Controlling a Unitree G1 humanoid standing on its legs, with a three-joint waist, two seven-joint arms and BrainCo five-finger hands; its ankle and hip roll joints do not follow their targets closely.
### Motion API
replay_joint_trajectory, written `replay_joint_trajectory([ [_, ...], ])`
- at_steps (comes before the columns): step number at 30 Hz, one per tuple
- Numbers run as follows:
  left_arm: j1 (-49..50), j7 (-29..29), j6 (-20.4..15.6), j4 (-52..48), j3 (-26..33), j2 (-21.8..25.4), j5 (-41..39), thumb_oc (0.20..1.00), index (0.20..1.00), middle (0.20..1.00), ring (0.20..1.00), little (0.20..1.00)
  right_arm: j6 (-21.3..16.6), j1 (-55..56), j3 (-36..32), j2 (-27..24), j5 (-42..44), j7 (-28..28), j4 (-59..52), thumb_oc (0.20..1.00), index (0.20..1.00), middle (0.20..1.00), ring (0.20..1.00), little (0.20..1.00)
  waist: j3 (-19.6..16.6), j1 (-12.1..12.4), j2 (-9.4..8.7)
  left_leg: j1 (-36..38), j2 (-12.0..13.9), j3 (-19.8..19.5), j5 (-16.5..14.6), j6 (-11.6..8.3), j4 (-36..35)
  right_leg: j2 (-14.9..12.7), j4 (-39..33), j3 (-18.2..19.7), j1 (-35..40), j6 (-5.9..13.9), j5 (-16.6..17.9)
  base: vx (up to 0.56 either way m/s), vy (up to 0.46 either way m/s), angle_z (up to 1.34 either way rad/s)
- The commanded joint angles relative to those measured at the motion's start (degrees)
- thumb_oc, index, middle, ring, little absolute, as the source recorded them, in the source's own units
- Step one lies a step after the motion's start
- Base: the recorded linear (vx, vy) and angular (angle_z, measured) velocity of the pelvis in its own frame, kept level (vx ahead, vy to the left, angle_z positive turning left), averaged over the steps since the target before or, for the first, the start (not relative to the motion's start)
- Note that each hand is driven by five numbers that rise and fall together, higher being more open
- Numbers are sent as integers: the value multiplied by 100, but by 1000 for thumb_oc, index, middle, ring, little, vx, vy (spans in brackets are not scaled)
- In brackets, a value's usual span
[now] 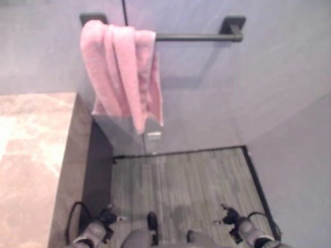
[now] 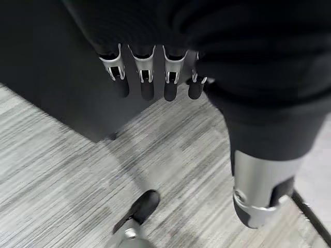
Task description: Put brush and paste in cup on sink, flatten towel.
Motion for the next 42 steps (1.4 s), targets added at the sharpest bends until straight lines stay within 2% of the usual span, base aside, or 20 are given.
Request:
replay_joint_trajectory([
  [1, -22, 6, -100, -41, 51, 236, 279, 1000, 1000, 1000, 1000, 1000, -104, 144, 15, -206, -20, -80, -282, 1000, 1000, 1000, 1000, 1000, 65, -132, 64, -309, 131, -147, -140, -346, 393, 403, -655, 175, 685, -102, 1162, 169, 204, 4],
  [2, -28, 25, -101, -22, 60, 244, 288, 1000, 1000, 1000, 1000, 1000, -115, 130, 33, -204, -9, -95, -344, 1000, 1000, 1000, 1000, 1000, 89, -137, 122, -232, 150, -101, -138, -371, 344, 464, -843, -18, 643, -186, 726, 167, 175, 2],
  [3, -35, 43, -88, -5, 69, 248, 320, 1000, 1000, 1000, 1000, 1000, -127, 111, 65, -207, -30, -118, -404, 1000, 1000, 1000, 1000, 1000, 135, -158, 172, -48, 176, -50, -139, -398, 227, 598, -1005, -211, 352, -223, 528, 221, 124, -23],
  [4, -98, 84, -66, 18, 56, 257, 376, 1000, 1000, 1000, 1000, 1000, -154, 69, 118, -228, -47, -141, -501, 1000, 1000, 1000, 1000, 1000, 262, -264, 224, 251, 144, -19, -166, -457, 160, 820, -1211, -385, -290, -201, 670, 163, 65, -39],
  [5, -101, 85, -66, 19, 58, 253, 376, 1000, 1000, 1000, 1000, 1000, -153, 67, 118, -232, -46, -141, -502, 1000, 1000, 1000, 1000, 1000, 284, -284, 233, 273, 143, -40, -178, -456, 164, 818, -1199, -406, -267, -201, 652, 184, 43, -34],
  [6, -164, 100, -70, 21, 74, 265, 354, 1000, 1000, 1000, 1000, 1000, -156, 36, 125, -241, -48, -144, -509, 1000, 1000, 1000, 1000, 1000, 380, -357, 241, 423, 99, -46, -204, -483, 165, 883, -1387, -399, -599, -149, 808, 266, 3, -4],
  [7, -216, 94, -81, 7, 63, 280, 388, 1000, 1000, 1000, 1000, 1000, -142, 83, 121, -286, -63, -106, -640, 1000, 1000, 1000, 1000, 1000, 519, -514, 227, 643, 13, -181, -321, -531, 239, 816, -1612, -328, -823, -54, 1030, 266, 4, 6],
  [9, -242, 96, -91, 0, 50, 281, 405, 1000, 1000, 1000, 1000, 1000, -130, 113, 115, -304, -84, -95, -636, 1000, 1000, 1000, 1000, 1000, 571, -569, 242, 756, -3, -249, -399, -547, 282, 729, -1854, -386, -910, -42, 1161, 243, -32, 36],
  [11, -289, 95, -122, -22, -6, 304, 472, 1000, 1000, 1000, 1000, 1000, -114, 136, 156, -397, -147, -61, -699, 1000, 1000, 1000, 1000, 1000, 614, -683, 241, 892, -77, -517, -579, -583, 442, 718, -1799, -11, -1076, 23, 1263, 231, -58, 63],
  [12, -287, 95, -121, -23, -4, 302, 473, 1000, 1000, 1000, 1000, 1000, -113, 137, 157, -400, -147, -60, -702, 1000, 1000, 1000, 1000, 1000, 621, -698, 249, 893, -71, -531, -591, -583, 457, 718, -1785, -26, -1071, 22, 1249, 87, -21, 91],
  [13, -287, 95, -121, -23, -4, 301, 473, 1000, 1000, 1000, 1000, 1000, -113, 137, 158, -401, -147, -59, -702, 1000, 1000, 1000, 1000, 1000, 622, -701, 250, 894, -70, -534, -592, -583, 459, 718, -1784, -29, -1070, 21, 1248, 168, -79, 102],
  [14, -313, 129, -141, -38, -99, 305, 556, 1000, 1000, 1000, 1000, 1000, -98, 203, 174, -436, -204, -94, -717, 1000, 1000, 1000, 1000, 1000, 535, -673, 154, 969, -97, -634, -655, -636, 624, 703, -1765, 55, -843, -83, 1318, 288, -194, 98],
  [15, -321, 137, -111, -8, -75, 251, 505, 1000, 1000, 1000, 1000, 1000, -96, 134, 235, -492, -249, -97, -668, 1000, 1000, 1000, 1000, 1000, 447, -657, 128, 1126, -37, -673, -610, -673, 531, 812, -1798, 112, -715, -170, 1399, 290, -195, 59],
  [22, -145, 109, -100, 58, -116, 114, 578, 1000, 1000, 1000, 1000, 1000, -108, 63, 89, -609, -143, -193, -606, 1000, 1000, 1000, 1000, 1000, 201, -556, 213, 1393, 137, -782, -493, -800, 310, 909, -1855, -83, -422, -365, 1246, 141, -101, 19],
  [27, -36, 115, -111, 58, -180, 53, 622, 1000, 1000, 1000, 1000, 1000, -117, 35, 132, -527, -202, -229, -471, 1000, 1000, 1000, 1000, 1000, 186, -481, 291, 1406, 129, -804, -464, -790, 228, 916, -1842, -81, -387, -380, 1228, 32, -3, -5],
  [34, -72, 143, -101, 57, -245, 36, 685, 1000, 1000, 1000, 1000, 1000, -54, 124, 219, -333, -372, -247, -96, 1000, 1000, 1000, 1000, 1000, 255, -488, 319, 1381, 41, -753, -612, -726, 293, 880, -1816, -26, -434, -317, 1308, -34, 46, -1],
  [42, -195, 171, -119, -43, -327, 130, 798, 1000, 1000, 1000, 1000, 1000, 7, 131, 178, -259, -448, -242, 9, 1000, 1000, 1000, 1000, 1000, 534, -639, 149, 1061, -230, -270, -877, -504, 552, 784, -1937, 416, -721, 132, 1888, -117, 102, -32],
])
